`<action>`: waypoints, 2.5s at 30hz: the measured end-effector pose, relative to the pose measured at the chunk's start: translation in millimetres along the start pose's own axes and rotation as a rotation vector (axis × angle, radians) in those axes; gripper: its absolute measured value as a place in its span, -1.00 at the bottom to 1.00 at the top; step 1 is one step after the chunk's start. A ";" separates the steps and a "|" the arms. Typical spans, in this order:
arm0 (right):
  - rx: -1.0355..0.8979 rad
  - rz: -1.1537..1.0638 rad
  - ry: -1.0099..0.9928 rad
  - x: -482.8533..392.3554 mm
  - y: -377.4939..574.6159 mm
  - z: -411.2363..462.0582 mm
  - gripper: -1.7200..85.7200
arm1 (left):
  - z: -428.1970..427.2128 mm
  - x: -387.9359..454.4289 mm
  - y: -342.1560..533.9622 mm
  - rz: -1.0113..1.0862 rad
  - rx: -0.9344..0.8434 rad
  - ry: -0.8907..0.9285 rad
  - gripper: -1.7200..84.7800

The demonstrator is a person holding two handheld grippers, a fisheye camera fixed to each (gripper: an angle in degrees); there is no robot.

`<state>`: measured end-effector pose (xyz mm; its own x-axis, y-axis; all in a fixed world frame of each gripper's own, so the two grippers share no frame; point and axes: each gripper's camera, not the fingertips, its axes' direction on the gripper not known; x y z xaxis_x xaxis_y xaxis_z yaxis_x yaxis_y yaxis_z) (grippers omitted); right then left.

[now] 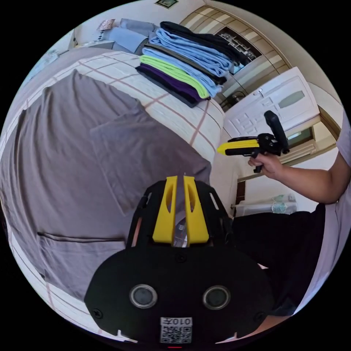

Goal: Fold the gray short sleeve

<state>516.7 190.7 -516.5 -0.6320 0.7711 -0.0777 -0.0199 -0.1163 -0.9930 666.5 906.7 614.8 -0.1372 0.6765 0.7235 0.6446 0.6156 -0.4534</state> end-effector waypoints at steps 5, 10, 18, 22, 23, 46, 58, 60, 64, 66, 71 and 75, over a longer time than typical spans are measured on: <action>0.057 -0.109 -0.013 -16.5 -42.1 -11.3 -0.86 | -7.5 -53.2 -8.0 -0.103 -0.005 -0.023 -0.90; -0.126 -0.122 -0.042 -24.2 -55.0 37.4 -0.87 | 31.5 -72.8 -8.0 -0.178 -0.124 0.045 -0.91; -0.042 0.018 0.035 3.4 -54.2 -22.4 -0.88 | -70.3 -120.2 13.2 -0.334 0.155 -0.060 -0.85; 0.165 -0.083 0.145 8.9 -134.4 -70.8 -0.83 | -146.0 -189.9 29.6 -0.465 0.218 -0.319 -0.79; 0.203 -0.093 0.157 10.3 -151.5 -75.8 -0.82 | -169.2 -218.5 31.3 -0.504 0.230 -0.388 -0.77; 0.188 -0.077 -0.162 63.8 -541.5 -45.1 -0.78 | -227.6 -443.2 -57.1 -0.699 0.027 -0.606 -0.89; 0.175 -0.152 -0.014 32.1 -545.2 -68.4 -0.89 | -281.4 -418.5 -25.2 -0.727 0.193 -0.577 -0.96; 0.109 -0.205 0.091 16.5 -553.3 -58.5 -0.89 | -264.5 -416.7 -42.9 -0.699 0.103 -0.658 -0.96; 0.053 -0.273 0.259 -14.3 -560.5 -34.4 -0.88 | -230.7 -416.5 -65.2 -0.658 -0.065 -0.771 -0.95; 0.077 -0.248 0.249 -15.0 -558.4 -36.3 -0.87 | -217.4 -410.6 -75.5 -0.621 -0.132 -0.834 -0.94; 0.216 -0.161 0.215 -7.4 -523.9 -73.7 -0.84 | -225.8 -381.5 -86.2 -0.544 -0.169 -0.933 -0.91; 0.382 -0.272 0.295 -43.8 -437.8 -121.1 -0.87 | -279.1 -296.1 -68.7 -0.510 0.127 -0.996 -0.92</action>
<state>646.9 283.7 -89.1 -0.3226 0.9412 0.1008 -0.4661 -0.0653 -0.8823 872.8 551.3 577.0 -0.9389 0.3198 0.1274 0.2676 0.9109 -0.3141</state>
